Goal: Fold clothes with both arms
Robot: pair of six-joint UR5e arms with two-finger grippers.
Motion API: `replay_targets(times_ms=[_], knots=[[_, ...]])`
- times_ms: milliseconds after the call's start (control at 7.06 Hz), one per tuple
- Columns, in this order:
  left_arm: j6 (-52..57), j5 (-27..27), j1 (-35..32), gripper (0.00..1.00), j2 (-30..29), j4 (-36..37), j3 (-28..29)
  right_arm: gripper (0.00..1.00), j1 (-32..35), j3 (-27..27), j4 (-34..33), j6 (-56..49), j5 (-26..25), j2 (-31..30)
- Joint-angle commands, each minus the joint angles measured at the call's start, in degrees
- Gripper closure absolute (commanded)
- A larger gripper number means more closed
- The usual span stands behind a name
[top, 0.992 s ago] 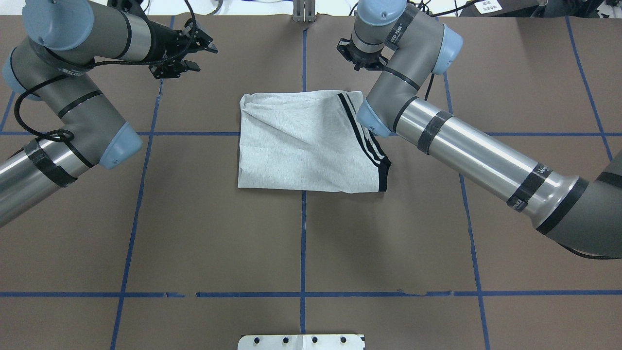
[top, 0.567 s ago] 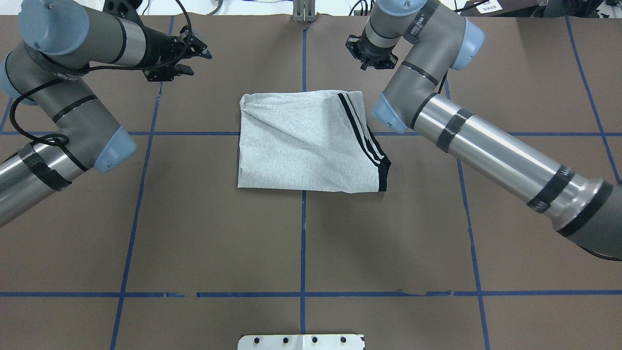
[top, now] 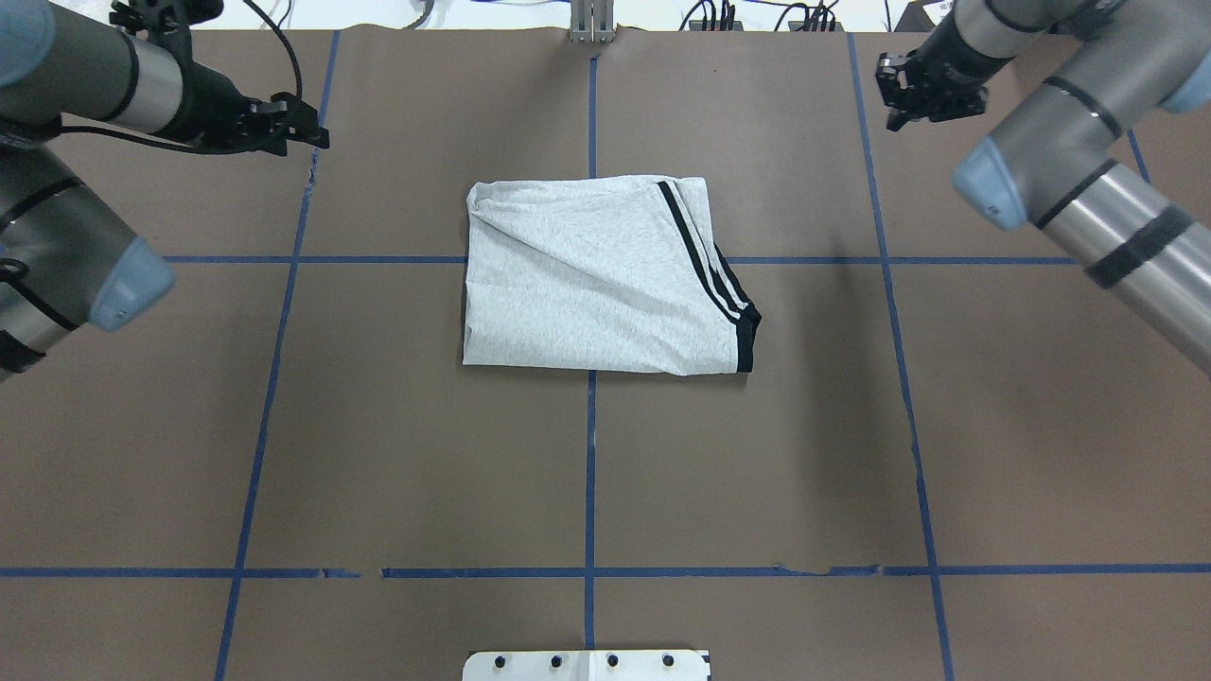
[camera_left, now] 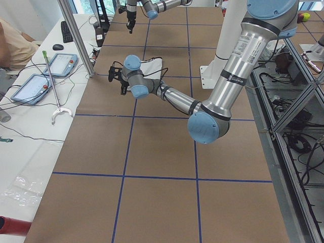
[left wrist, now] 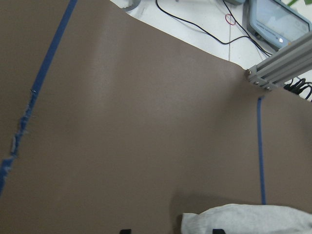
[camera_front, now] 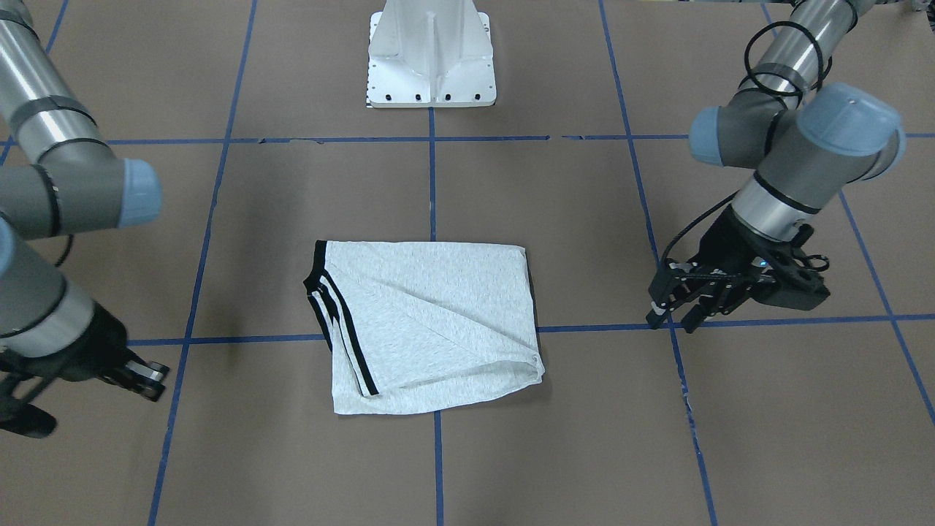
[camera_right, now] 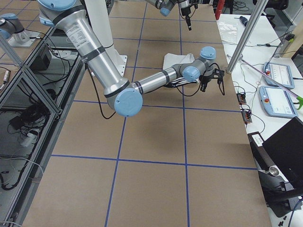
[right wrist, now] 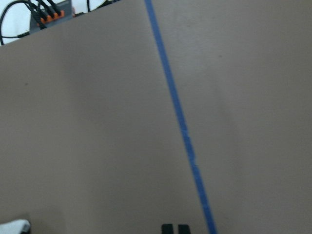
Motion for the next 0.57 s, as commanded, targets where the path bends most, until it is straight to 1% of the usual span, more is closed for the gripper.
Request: replay_targets(times_ms=[0, 142, 283, 425], knots=[[18.3, -2.8, -6.7, 0.36, 5.7, 1.7, -0.4, 0.0, 5.7, 15.1, -12.5, -16.1, 2.6, -11.7], [31.4, -2.9, -9.9, 0.36, 8.5, 5.5, -0.5, 0.0, 8.0, 16.9, -16.3, -26.1, 2.6, -15.1], [42.2, -6.1, -14.9, 0.36, 9.5, 11.3, -0.4, 0.0, 11.1, 16.3, -17.1, -36.6, 2.6, -18.1], [52.1, -10.3, -19.7, 0.36, 10.7, 17.8, -1.4, 0.0, 14.5, 16.3, -17.1, -43.5, 3.3, -21.6]])
